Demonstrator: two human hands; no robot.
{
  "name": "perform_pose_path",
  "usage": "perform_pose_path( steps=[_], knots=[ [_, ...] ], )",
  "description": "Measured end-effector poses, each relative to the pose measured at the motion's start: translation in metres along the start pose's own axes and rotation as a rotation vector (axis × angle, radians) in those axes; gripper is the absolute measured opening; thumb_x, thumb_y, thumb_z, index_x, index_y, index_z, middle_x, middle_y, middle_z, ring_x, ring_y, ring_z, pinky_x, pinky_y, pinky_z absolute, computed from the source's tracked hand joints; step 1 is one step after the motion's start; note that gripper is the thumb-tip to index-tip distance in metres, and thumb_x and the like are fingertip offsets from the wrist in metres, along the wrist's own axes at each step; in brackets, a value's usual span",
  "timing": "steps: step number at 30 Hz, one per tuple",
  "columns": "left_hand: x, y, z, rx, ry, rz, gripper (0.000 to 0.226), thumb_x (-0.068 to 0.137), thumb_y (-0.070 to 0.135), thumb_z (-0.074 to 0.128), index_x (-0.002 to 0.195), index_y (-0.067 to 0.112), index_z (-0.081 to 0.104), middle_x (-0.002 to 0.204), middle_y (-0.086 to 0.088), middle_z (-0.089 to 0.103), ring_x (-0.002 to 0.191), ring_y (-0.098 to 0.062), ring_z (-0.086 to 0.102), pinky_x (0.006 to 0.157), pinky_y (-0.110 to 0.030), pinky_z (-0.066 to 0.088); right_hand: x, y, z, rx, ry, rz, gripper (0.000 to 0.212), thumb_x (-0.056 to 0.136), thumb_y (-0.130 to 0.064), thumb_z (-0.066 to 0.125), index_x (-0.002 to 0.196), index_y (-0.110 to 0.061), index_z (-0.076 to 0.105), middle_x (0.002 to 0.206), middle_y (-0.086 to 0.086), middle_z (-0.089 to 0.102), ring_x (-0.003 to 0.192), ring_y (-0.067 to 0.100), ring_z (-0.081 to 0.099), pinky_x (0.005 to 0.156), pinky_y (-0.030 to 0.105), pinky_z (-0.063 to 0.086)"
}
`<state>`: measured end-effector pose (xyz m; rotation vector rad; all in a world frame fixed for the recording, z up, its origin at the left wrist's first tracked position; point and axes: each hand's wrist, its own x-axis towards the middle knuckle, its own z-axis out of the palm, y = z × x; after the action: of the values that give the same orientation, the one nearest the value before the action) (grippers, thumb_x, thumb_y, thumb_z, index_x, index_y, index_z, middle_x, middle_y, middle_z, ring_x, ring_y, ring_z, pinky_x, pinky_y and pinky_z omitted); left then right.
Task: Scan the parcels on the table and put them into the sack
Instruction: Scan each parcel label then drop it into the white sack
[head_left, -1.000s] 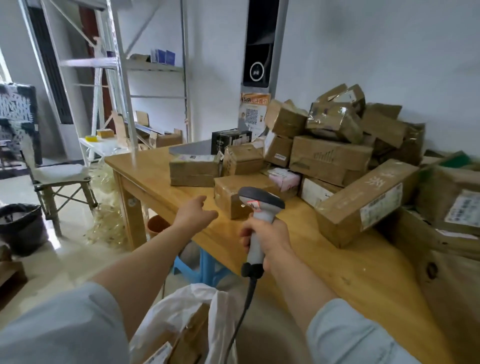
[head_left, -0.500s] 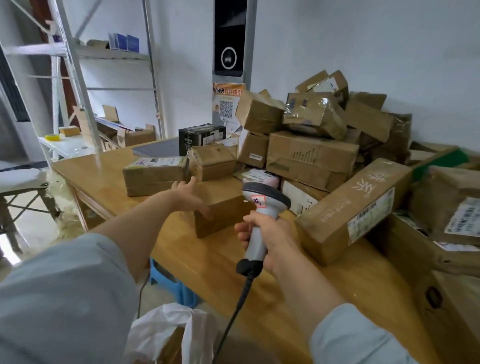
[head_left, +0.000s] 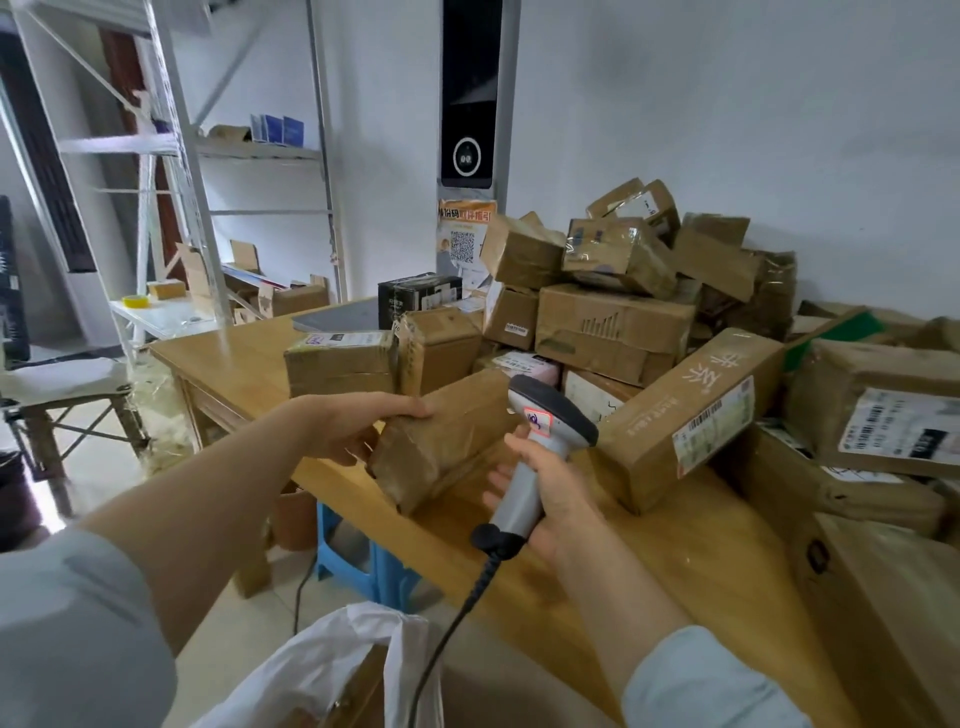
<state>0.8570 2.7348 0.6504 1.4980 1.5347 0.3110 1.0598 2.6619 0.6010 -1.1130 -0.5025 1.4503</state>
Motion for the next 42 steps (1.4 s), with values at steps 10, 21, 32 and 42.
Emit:
perform_pose_path(
  steps=[10, 21, 32, 42],
  knots=[
    [-0.015, 0.035, 0.025, 0.600, 0.336, 0.112, 0.064, 0.072, 0.061, 0.072, 0.113, 0.014, 0.062, 0.089, 0.002, 0.063, 0.086, -0.018, 0.061, 0.073, -0.031, 0.053, -0.018, 0.010, 0.004, -0.019, 0.048, -0.078, 0.030, 0.075, -0.018, 0.080, 0.100, -0.013, 0.064, 0.095, 0.012, 0.073, 0.088, 0.026, 0.070, 0.088, 0.046, 0.054],
    [-0.036, 0.005, -0.024, -0.181, 0.454, 0.054, 0.058, 0.069, 0.019, 0.082, 0.118, 0.002, 0.055, 0.101, -0.014, 0.065, 0.080, -0.023, 0.065, 0.061, -0.031, 0.057, -0.047, 0.008, 0.009, -0.135, -0.126, -0.049, 0.026, 0.086, -0.028, 0.071, 0.098, -0.006, 0.061, 0.061, 0.008, 0.060, 0.047, 0.017, 0.053, 0.048, 0.027, 0.047],
    [-0.119, -0.017, -0.113, -0.008, 0.581, 0.009, 0.051, 0.073, 0.029, 0.080, 0.112, 0.008, 0.053, 0.108, -0.013, 0.063, 0.101, -0.029, 0.059, 0.081, -0.041, 0.051, -0.080, 0.032, 0.064, -0.714, -0.396, -0.198, 0.021, 0.081, -0.014, 0.073, 0.098, -0.010, 0.062, 0.066, 0.003, 0.060, 0.048, 0.009, 0.050, 0.047, 0.023, 0.044],
    [-0.130, -0.071, -0.126, 0.231, 0.582, -0.162, 0.078, 0.058, 0.043, 0.088, 0.118, 0.008, 0.052, 0.104, -0.009, 0.060, 0.094, -0.026, 0.060, 0.082, -0.037, 0.051, -0.096, 0.072, 0.087, -0.966, -0.562, -0.367, 0.023, 0.082, -0.015, 0.072, 0.084, -0.030, 0.054, 0.062, -0.008, 0.059, 0.045, 0.002, 0.054, 0.045, 0.016, 0.043]
  ],
)
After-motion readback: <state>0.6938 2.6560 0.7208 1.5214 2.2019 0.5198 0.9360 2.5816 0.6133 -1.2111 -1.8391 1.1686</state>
